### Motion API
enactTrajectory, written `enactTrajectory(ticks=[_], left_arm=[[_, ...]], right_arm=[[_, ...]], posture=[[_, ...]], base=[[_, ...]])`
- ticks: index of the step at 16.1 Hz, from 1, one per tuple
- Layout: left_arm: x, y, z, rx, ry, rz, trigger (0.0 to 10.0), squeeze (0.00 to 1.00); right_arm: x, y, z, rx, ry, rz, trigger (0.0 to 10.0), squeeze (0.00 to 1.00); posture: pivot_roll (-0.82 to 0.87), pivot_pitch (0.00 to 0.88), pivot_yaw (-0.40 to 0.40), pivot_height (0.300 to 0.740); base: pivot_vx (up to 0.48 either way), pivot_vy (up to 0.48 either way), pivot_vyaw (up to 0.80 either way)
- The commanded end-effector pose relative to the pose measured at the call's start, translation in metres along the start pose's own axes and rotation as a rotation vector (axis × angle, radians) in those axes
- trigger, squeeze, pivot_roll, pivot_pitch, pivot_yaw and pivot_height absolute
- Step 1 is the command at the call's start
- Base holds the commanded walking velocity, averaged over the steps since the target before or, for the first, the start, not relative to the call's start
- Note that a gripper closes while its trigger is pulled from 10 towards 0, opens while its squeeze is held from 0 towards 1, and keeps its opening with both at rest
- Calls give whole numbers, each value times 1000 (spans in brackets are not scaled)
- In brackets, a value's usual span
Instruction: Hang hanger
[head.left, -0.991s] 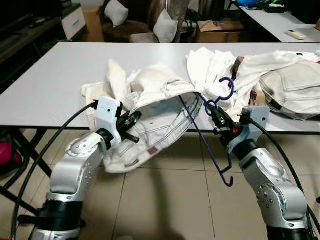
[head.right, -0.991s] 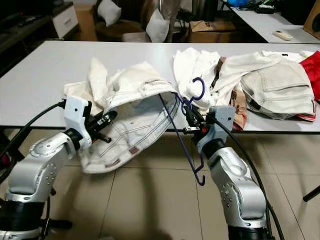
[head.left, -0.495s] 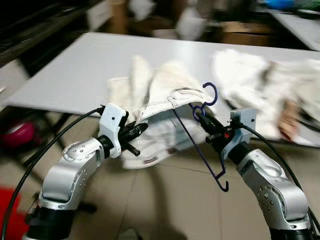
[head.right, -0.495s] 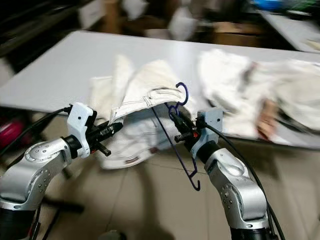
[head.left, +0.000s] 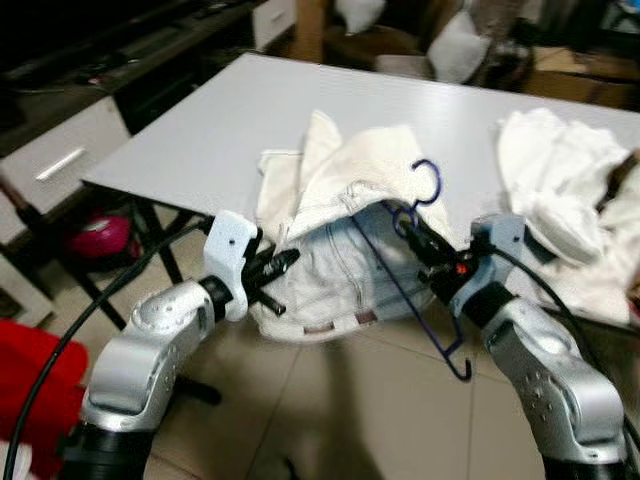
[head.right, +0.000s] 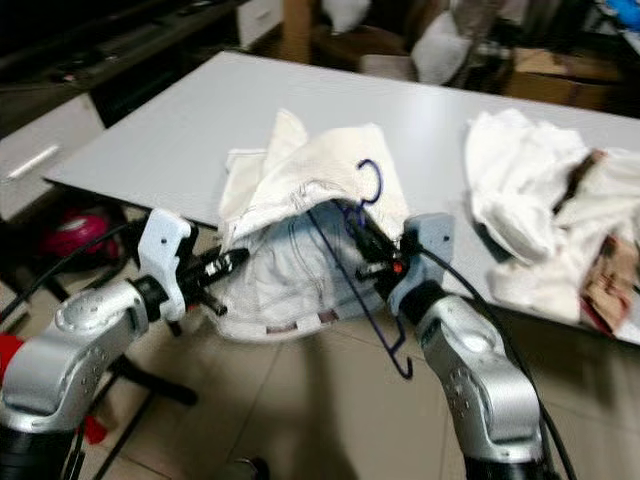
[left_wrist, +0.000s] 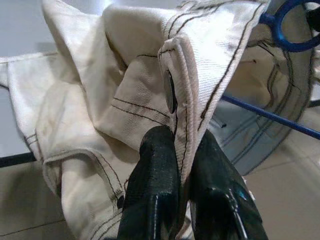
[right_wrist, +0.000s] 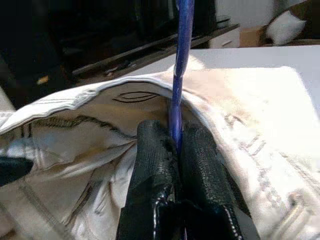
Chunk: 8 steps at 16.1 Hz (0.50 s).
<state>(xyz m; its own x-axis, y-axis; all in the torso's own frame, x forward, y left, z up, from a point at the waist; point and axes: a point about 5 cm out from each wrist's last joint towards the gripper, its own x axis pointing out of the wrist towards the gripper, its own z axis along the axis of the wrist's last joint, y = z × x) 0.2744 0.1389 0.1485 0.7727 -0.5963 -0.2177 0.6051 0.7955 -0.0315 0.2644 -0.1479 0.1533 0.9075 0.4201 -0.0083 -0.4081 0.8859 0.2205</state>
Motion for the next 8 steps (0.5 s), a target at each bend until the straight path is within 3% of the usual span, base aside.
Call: enactTrajectory(ticks=[1, 8], left_arm=[[2, -1, 2, 12, -10, 10, 10000, 0], [8, -4, -1, 9, -3, 2, 10000, 0]], right_arm=[[-1, -7, 5, 0, -29, -62, 10000, 0], [-1, -8, 9, -3, -44, -98, 10000, 0]], posture=[[-43, 0, 31, 740], [-67, 0, 39, 740]], base=[[0, 0, 0], [0, 0, 0]])
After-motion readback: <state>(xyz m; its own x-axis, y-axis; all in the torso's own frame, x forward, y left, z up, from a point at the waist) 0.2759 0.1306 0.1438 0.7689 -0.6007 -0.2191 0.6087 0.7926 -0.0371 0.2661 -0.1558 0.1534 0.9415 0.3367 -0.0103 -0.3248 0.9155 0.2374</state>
